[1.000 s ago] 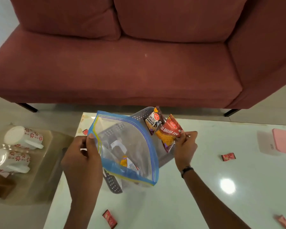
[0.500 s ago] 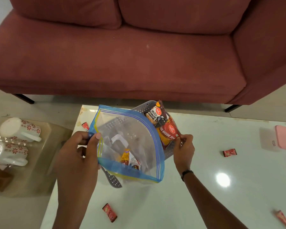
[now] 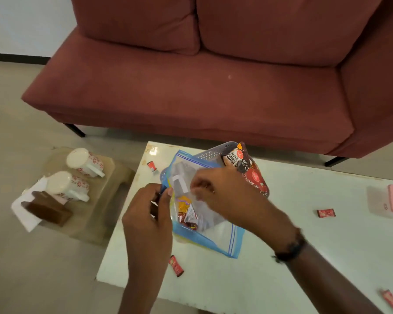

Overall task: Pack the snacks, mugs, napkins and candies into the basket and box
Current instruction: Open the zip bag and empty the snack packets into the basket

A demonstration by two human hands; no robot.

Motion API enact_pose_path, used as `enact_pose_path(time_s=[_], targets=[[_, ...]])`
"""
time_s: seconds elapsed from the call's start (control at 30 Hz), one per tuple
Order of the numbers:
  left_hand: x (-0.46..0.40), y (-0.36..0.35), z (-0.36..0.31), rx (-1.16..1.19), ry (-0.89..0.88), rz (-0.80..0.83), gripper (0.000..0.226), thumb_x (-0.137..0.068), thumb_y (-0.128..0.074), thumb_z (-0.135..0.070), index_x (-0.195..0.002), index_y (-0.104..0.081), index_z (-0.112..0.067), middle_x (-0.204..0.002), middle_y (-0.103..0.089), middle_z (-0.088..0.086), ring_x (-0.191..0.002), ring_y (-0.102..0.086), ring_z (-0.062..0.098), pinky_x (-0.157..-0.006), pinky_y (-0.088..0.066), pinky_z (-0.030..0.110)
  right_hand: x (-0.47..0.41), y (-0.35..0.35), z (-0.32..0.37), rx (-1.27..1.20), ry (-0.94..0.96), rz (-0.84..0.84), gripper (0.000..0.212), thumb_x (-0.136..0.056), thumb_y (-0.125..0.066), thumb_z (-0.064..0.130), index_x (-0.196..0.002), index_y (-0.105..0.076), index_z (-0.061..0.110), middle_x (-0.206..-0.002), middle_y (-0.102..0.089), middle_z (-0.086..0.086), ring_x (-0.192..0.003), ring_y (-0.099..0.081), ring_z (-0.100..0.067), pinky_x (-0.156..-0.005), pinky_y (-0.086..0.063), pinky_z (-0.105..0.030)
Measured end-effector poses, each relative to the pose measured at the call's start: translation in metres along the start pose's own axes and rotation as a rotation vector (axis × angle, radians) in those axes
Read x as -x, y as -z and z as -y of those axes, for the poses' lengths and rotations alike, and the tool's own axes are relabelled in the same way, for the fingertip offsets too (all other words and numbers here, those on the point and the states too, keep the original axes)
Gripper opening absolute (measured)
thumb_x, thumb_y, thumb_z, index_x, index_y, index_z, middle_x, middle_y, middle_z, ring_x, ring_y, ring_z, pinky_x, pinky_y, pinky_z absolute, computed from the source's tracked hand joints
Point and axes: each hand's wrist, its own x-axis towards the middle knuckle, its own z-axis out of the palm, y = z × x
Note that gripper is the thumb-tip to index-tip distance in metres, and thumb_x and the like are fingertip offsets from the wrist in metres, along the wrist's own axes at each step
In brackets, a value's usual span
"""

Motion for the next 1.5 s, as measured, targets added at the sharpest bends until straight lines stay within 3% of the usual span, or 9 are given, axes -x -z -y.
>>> enact_pose_path(time_s=[0.13, 0.27, 0.4, 0.67, 0.8, 0.9, 1.07, 1.27, 1.5], targets=[[0.020, 0.010, 0.001, 0.004, -0.042, -0.025, 0.017, -0.089, -0.051, -0.028, -0.081, -0.060, -0.015, -0.072, -0.057, -0.005, -0.072, -0.053, 0.010, -0.059, -0.039, 0.008, -0.035, -0.076, -0.004, 0.295, -0.146, 0.321, 0.028, -0.096, -0.044, 0.016, -0.110, -0.057, -0.004, -0.117, -0.060, -0.024, -0.108, -0.057, -0.037, -0.088, -0.044, -0.037], [0.039, 0.014, 0.009, 0.017, -0.056, -0.022, 0.018, -0.090, -0.052, -0.030, -0.083, -0.061, -0.016, -0.072, -0.058, -0.005, -0.069, -0.054, 0.011, -0.054, -0.042, 0.013, -0.049, -0.130, -0.018, 0.299, -0.273, 0.317, 0.034, -0.097, -0.040, 0.017, -0.121, -0.052, -0.004, -0.128, -0.053, -0.025, -0.120, -0.051, -0.036, -0.099, -0.040, -0.040], [0.050, 0.020, 0.017, -0.017, -0.081, -0.038, 0.015, -0.089, -0.054, -0.026, -0.084, -0.061, -0.014, -0.071, -0.056, -0.010, -0.075, -0.055, 0.002, -0.057, -0.040, 0.002, -0.051, -0.154, -0.018, 0.287, -0.335, 0.314, 0.033, -0.097, -0.038, 0.008, -0.127, -0.049, -0.002, -0.133, -0.049, -0.020, -0.126, -0.047, -0.035, -0.103, -0.037, -0.037], [0.038, 0.028, 0.016, -0.030, 0.037, -0.162, 0.015, -0.089, -0.053, -0.022, -0.082, -0.059, -0.011, -0.072, -0.061, 0.000, -0.065, -0.057, 0.007, -0.059, -0.042, 0.004, -0.001, -0.124, 0.007, 0.298, -0.081, -0.003, 0.019, -0.094, -0.045, 0.012, -0.112, -0.051, 0.011, -0.109, -0.063, -0.010, -0.098, -0.062, -0.032, -0.074, -0.045, -0.035], [0.022, 0.025, 0.014, -0.073, 0.064, -0.144, 0.014, -0.091, -0.053, -0.021, -0.084, -0.059, -0.010, -0.075, -0.061, 0.001, -0.065, -0.057, 0.006, -0.059, -0.041, 0.001, 0.027, -0.071, 0.014, 0.122, 0.165, -0.356, 0.006, -0.084, -0.056, 0.011, -0.088, -0.051, 0.011, -0.073, -0.064, -0.011, -0.054, -0.052, -0.021, -0.047, -0.025, -0.016], [0.010, 0.023, 0.011, -0.125, 0.047, -0.128, 0.016, -0.091, -0.053, -0.020, -0.086, -0.059, -0.006, -0.077, -0.060, 0.002, -0.062, -0.053, 0.003, -0.061, -0.039, -0.002, 0.035, -0.050, 0.002, 0.098, 0.192, -0.528, 0.029, -0.080, -0.060, 0.001, -0.078, -0.037, 0.019, -0.059, -0.052, -0.004, -0.046, -0.043, -0.015, -0.044, -0.014, -0.011], [-0.010, 0.013, 0.011, -0.143, 0.064, -0.109, 0.015, -0.092, -0.053, -0.019, -0.082, -0.057, -0.009, -0.071, -0.058, 0.002, -0.059, -0.052, 0.008, -0.050, -0.040, 0.008, 0.034, -0.020, -0.009, 0.069, 0.263, -0.790, 0.024, -0.086, -0.055, -0.003, -0.071, -0.042, 0.011, -0.063, -0.033, 0.005, -0.059, -0.022, -0.010, -0.051, -0.021, -0.017], [-0.026, 0.004, 0.014, -0.156, 0.091, -0.110, 0.018, -0.092, -0.052, -0.020, -0.078, -0.057, -0.009, -0.065, -0.058, 0.004, -0.060, -0.055, 0.023, -0.056, -0.038, 0.029, 0.029, 0.031, -0.035, 0.025, 0.162, -1.051, 0.023, -0.090, -0.056, 0.005, -0.070, -0.047, 0.000, -0.055, -0.050, -0.011, -0.048, -0.041, -0.022, -0.047, -0.034, -0.029], [-0.028, -0.003, 0.015, -0.174, 0.099, -0.067, 0.022, -0.092, -0.051, -0.030, -0.080, -0.058, -0.012, -0.067, -0.064, 0.008, -0.056, -0.063, 0.029, -0.058, -0.052, 0.039, -0.033, -0.023, -0.148, -0.113, -0.208, -0.821, 0.018, -0.090, -0.051, 0.011, -0.074, -0.044, 0.010, -0.059, -0.052, -0.008, -0.053, -0.042, -0.027, -0.050, -0.034, -0.036]])
